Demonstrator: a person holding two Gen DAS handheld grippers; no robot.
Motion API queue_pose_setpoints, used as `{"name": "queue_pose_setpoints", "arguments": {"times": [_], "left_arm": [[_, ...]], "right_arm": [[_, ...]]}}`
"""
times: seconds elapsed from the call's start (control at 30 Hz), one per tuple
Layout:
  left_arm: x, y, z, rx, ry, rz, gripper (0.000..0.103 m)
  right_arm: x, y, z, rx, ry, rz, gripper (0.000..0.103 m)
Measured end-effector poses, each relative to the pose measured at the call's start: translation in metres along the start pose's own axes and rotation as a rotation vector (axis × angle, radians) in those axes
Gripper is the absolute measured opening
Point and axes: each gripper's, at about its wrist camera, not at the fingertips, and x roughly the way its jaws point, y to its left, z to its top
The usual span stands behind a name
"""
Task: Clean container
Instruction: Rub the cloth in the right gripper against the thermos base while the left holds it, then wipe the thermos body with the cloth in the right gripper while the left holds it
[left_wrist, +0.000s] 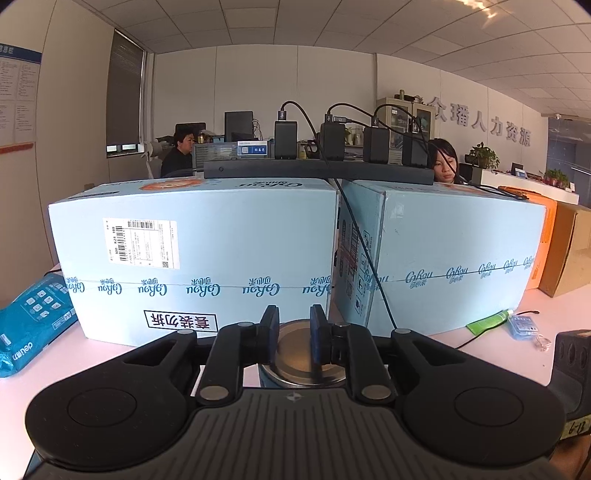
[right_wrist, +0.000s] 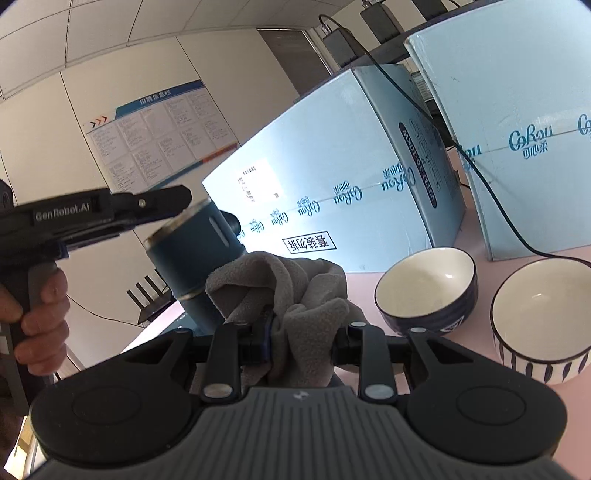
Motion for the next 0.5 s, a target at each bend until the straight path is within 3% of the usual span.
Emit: {"name": "queue_pose_setpoints", "arguments": {"times": [0.07, 0.1, 0.13, 0.17, 0.3, 0.5], "left_arm": [[-0.003, -0.003, 0.002, 0.024, -0.014, -0.012, 0.022], [-0.004, -0.005, 0.003, 0.037, -0.021, -0.019, 0.040], [-0.005, -0.007, 0.004, 0.049, -0.028, -0.025, 0.065], [-0.007, -0.009, 0.004, 0.066, -0.041, -0.025, 0.073], [-0.005, -0.019, 0.003, 0.128, -0.032, -0.014, 0.075], [0.007, -0.017, 0.000, 0.075, 0.016, -0.011, 0.075]], "right_arm": [[0.000, 0.003, 0.005, -0.012, -0.012, 0.004, 0.030], [0.001, 0.004, 0.006, -0.014, -0.014, 0.007, 0.030], [0.001, 0.005, 0.006, -0.014, -0.013, 0.010, 0.030], [0.002, 0.005, 0.006, -0.016, -0.011, 0.012, 0.030], [0.005, 0.006, 0.003, -0.016, 0.002, 0.019, 0.030], [0.003, 0.007, 0.001, -0.021, 0.006, 0.018, 0.030]]}}
